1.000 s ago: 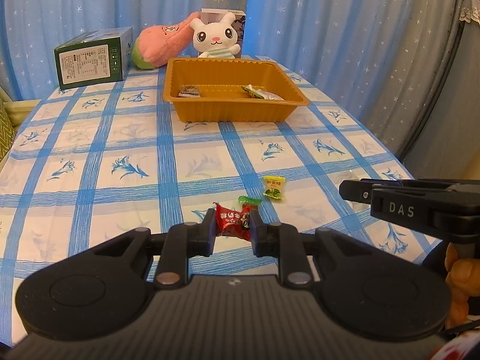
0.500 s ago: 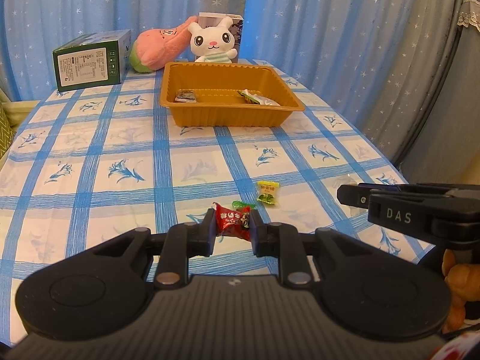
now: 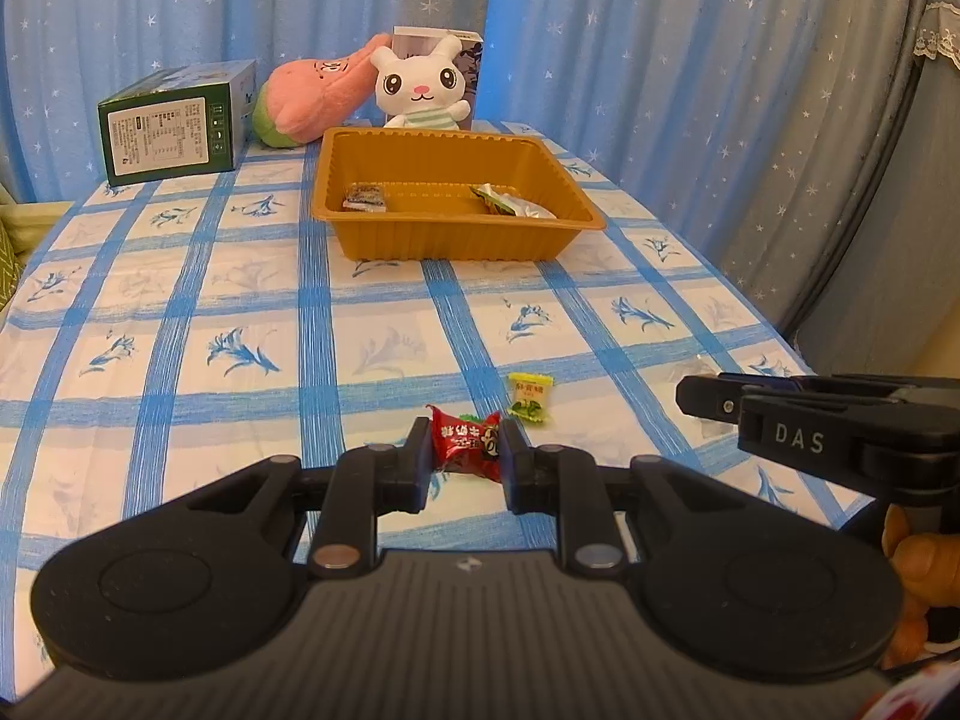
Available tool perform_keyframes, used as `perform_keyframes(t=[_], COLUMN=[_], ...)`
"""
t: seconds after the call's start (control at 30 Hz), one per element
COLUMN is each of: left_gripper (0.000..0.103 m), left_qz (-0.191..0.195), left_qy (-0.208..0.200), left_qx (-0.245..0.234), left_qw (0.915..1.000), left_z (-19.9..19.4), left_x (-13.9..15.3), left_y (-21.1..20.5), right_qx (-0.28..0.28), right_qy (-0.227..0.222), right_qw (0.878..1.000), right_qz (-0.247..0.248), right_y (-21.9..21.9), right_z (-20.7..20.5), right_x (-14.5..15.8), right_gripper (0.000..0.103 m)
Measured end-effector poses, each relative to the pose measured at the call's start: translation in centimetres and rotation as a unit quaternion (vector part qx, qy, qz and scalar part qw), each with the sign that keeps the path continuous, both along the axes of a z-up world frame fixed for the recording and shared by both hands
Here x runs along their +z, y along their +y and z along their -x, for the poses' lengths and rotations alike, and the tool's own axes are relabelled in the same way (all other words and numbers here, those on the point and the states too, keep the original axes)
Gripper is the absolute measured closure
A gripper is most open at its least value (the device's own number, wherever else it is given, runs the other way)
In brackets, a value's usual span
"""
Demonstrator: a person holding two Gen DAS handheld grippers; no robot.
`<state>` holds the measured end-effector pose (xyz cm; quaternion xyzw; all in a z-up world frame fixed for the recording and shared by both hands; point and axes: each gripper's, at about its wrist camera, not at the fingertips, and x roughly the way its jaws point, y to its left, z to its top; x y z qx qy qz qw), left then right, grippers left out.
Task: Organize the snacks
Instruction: 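Carry both candies over to the orange tray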
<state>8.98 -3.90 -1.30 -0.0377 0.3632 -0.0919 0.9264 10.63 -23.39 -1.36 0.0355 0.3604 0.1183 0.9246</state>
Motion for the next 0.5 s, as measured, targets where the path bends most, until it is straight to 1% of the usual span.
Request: perform_keyframes(t=[0.27, 0.5], left_gripper=[0.083, 0.083], left_qz=[0.001, 0.001], left_qy=[-0.015, -0.029], left_qx=[-0.001, -0.004], left_qw=[0.9999, 0.9996], left_z=[-2.0, -5.0], left_x=[1.2, 2.2], left_y=[0.4, 0.5], right_qx=[-0.001, 0.005], right_qy=[-0.012, -0.023], right_qw=[1.000, 1.000], right_qz=[0.003, 0.009], right_y=[-0.3, -0.3], right_z=[-1.8, -4.2], right_x=[0.8, 1.5], right_gripper=[0.082, 0.082])
